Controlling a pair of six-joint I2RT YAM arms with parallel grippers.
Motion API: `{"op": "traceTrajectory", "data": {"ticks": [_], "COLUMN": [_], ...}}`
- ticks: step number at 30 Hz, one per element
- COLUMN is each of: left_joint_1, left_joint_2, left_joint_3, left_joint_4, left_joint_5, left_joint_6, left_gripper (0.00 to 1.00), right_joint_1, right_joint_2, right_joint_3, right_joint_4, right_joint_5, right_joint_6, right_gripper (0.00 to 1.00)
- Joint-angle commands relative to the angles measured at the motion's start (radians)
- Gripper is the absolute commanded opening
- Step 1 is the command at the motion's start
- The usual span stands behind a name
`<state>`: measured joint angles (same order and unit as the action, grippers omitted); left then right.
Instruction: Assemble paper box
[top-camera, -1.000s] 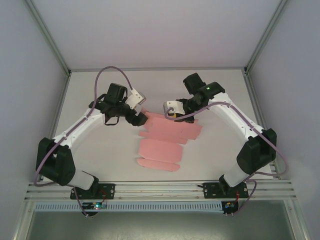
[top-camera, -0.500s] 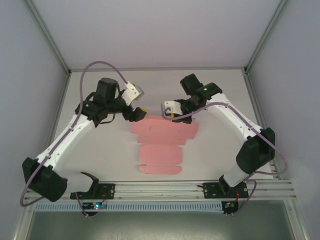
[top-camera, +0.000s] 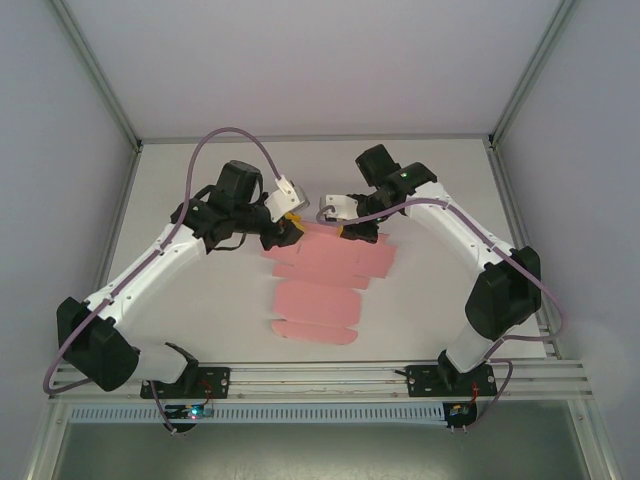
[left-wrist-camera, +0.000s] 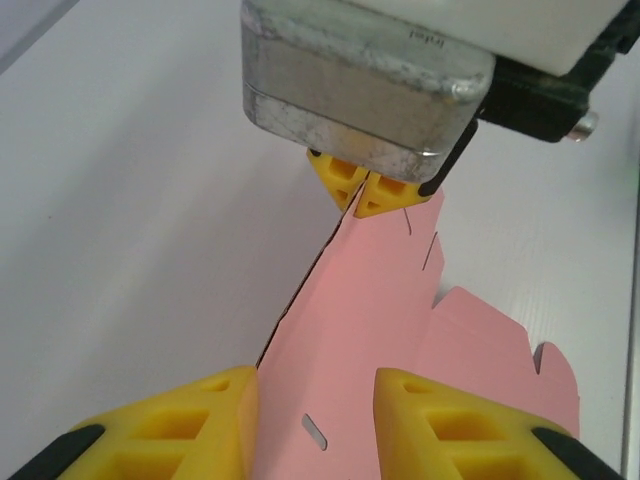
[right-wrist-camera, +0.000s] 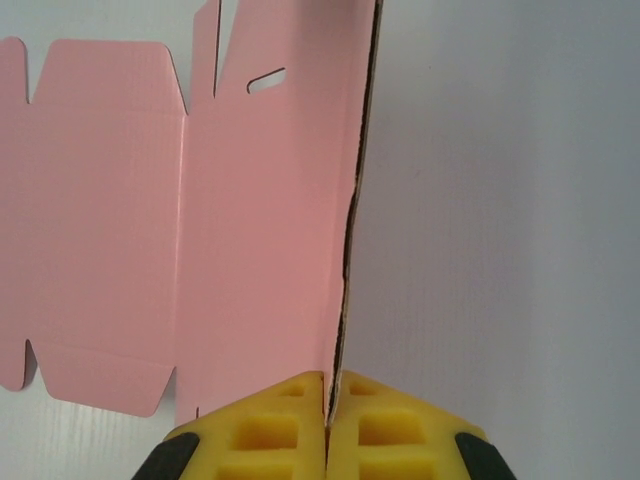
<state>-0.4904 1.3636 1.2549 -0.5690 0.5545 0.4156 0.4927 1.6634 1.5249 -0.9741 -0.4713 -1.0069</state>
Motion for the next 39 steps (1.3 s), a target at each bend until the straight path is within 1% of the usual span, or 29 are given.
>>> {"op": "traceTrajectory", "data": {"ticks": [1,3,4,8,10,11,12,13,16,19,23,25,27,28,30,31,32,33,35,37,39], "left_joint_1": [-0.017,-0.017,-0.017,-0.017,-0.014,-0.011,-0.005,0.004,0.028,0.032,0.044,0.054,0.057,0.057,0.057,0.054,0.053,0.051,0.042,0.033,0.019], "left_joint_2": [0.032,0.045,0.047,0.056,0.058,0.058,0.056,0.052,0.036,0.032,0.034,0.029,0.032,0.037,0.048,0.055,0.061,0.066,0.069,0.060,0.053], "left_joint_3": [0.003,0.005,0.009,0.011,0.004,-0.002,-0.002,-0.004,-0.006,-0.003,0.003,0.001,0.002,0.007,0.019,0.023,0.030,0.032,0.033,0.030,0.016], "left_joint_4": [-0.033,-0.033,-0.035,-0.025,-0.009,0.004,0.003,0.004,0.004,-0.001,-0.004,-0.002,-0.012,-0.025,-0.030,-0.027,-0.027,-0.025,-0.016,0.006,0.045], "left_joint_5": [-0.082,-0.134,-0.151,-0.181,-0.226,-0.251,-0.259,-0.253,-0.237,-0.223,-0.250,-0.218,-0.151,-0.114,-0.069,-0.059,-0.046,-0.032,-0.014,0.000,-0.012], "left_joint_6": [0.002,-0.005,-0.003,0.001,-0.008,-0.019,-0.020,-0.024,-0.029,-0.018,-0.017,-0.018,-0.007,-0.002,-0.015,-0.024,-0.031,-0.034,-0.044,-0.056,-0.080], "left_gripper": [0.36,0.36,0.38,0.40,0.40,0.42,0.45,0.49,0.54,0.56,0.58,0.59,0.59,0.57,0.48,0.41,0.36,0.34,0.24,0.18,0.17], "right_joint_1": [-0.006,-0.005,-0.006,-0.008,-0.008,-0.008,-0.010,-0.011,-0.015,-0.018,-0.020,-0.022,-0.026,-0.027,-0.027,-0.026,-0.026,-0.025,-0.025,-0.024,-0.023], "right_joint_2": [-0.006,-0.007,-0.008,-0.011,-0.012,-0.012,-0.011,-0.013,-0.008,-0.001,0.000,0.001,0.000,0.002,0.009,0.016,0.022,0.028,0.037,0.040,0.038], "right_joint_3": [0.035,0.034,0.031,0.024,0.026,0.029,0.030,0.030,0.035,0.040,0.047,0.047,0.050,0.050,0.061,0.066,0.074,0.079,0.086,0.084,0.075], "right_joint_4": [0.010,-0.009,-0.011,-0.023,-0.035,-0.050,-0.063,-0.068,-0.101,-0.112,-0.138,-0.135,-0.120,-0.109,-0.100,-0.092,-0.089,-0.080,-0.046,-0.005,0.074], "right_joint_5": [-0.033,-0.038,-0.038,-0.048,-0.063,-0.071,-0.075,-0.075,-0.075,-0.084,-0.093,-0.092,-0.095,-0.095,-0.099,-0.102,-0.101,-0.099,-0.081,-0.061,-0.017], "right_joint_6": [0.016,-0.003,-0.003,-0.019,-0.032,-0.045,-0.056,-0.059,-0.082,-0.092,-0.112,-0.108,-0.094,-0.086,-0.076,-0.065,-0.057,-0.047,-0.002,0.045,0.140], "right_gripper": [0.00,0.00,0.00,0.00,0.00,0.00,0.00,0.00,0.00,0.00,0.00,0.00,0.00,0.00,0.00,0.00,0.00,0.00,0.00,0.00,0.00]}}
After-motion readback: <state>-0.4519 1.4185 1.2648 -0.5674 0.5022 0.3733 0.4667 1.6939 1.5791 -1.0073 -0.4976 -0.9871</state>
